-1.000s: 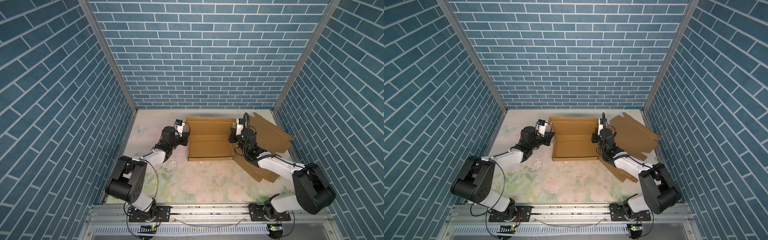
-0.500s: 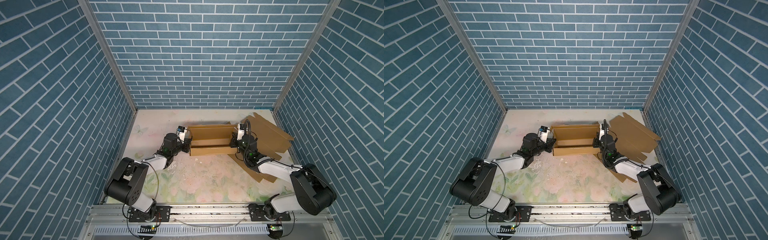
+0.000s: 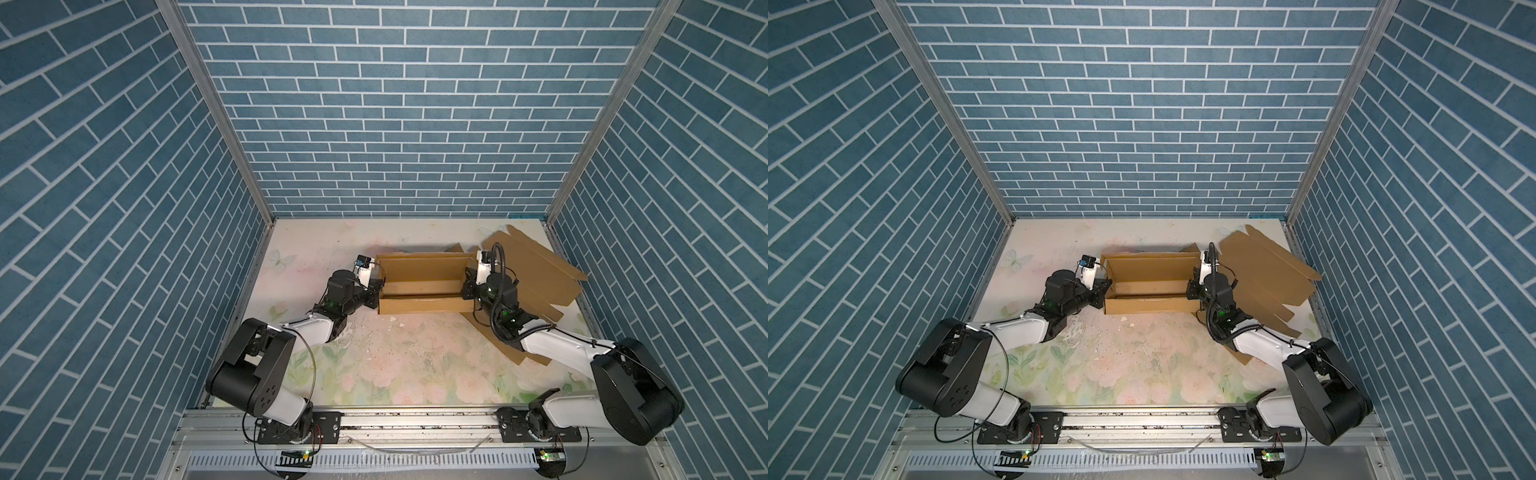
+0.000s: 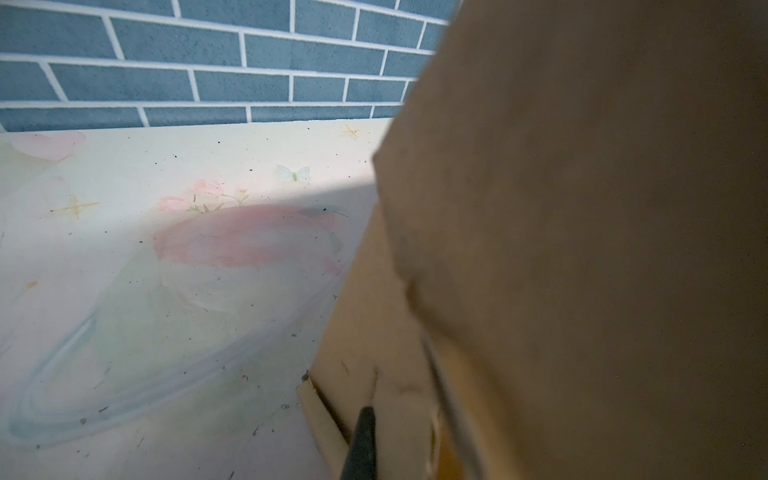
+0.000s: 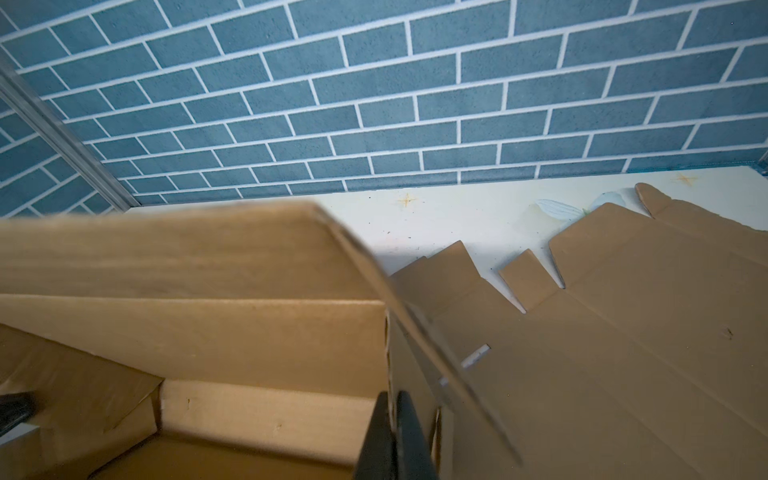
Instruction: Fold the paper box
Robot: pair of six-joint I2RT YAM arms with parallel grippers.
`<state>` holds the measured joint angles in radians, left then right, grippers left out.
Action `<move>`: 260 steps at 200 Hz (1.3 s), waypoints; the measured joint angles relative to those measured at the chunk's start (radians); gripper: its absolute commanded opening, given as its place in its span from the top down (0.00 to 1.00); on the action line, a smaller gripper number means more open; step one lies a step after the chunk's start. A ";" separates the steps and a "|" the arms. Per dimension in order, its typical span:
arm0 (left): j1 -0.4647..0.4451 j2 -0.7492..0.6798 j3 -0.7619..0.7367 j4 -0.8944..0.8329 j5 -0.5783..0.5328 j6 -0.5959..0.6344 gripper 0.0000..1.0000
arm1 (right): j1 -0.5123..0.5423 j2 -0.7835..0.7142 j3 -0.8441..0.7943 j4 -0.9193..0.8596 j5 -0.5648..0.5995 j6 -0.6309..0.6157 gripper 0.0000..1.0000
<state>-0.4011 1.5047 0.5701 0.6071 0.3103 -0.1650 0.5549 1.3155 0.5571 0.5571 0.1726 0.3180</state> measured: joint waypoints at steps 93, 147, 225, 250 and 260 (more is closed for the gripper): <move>-0.016 -0.041 -0.067 0.060 -0.015 0.074 1.00 | -0.085 -0.233 0.032 -0.395 -0.309 -0.065 0.46; -0.018 -0.041 -0.078 0.080 -0.027 0.093 1.00 | -0.101 -0.374 0.143 -0.697 -0.384 -0.152 0.39; -0.019 -0.041 -0.110 0.135 -0.037 0.107 1.00 | -0.121 -0.228 0.583 -1.171 -0.437 -0.416 0.38; -0.019 -0.040 -0.118 0.151 -0.038 0.110 1.00 | -0.107 -0.085 0.752 -1.268 -0.459 -0.491 0.35; -0.019 -0.040 -0.119 0.154 -0.039 0.110 1.00 | -0.091 -0.024 0.819 -1.299 -0.462 -0.520 0.34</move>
<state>-0.4198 1.4643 0.4511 0.7609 0.2718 -0.0551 0.4641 1.2919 1.3758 -0.7422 -0.2897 -0.2016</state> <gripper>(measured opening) 0.050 0.654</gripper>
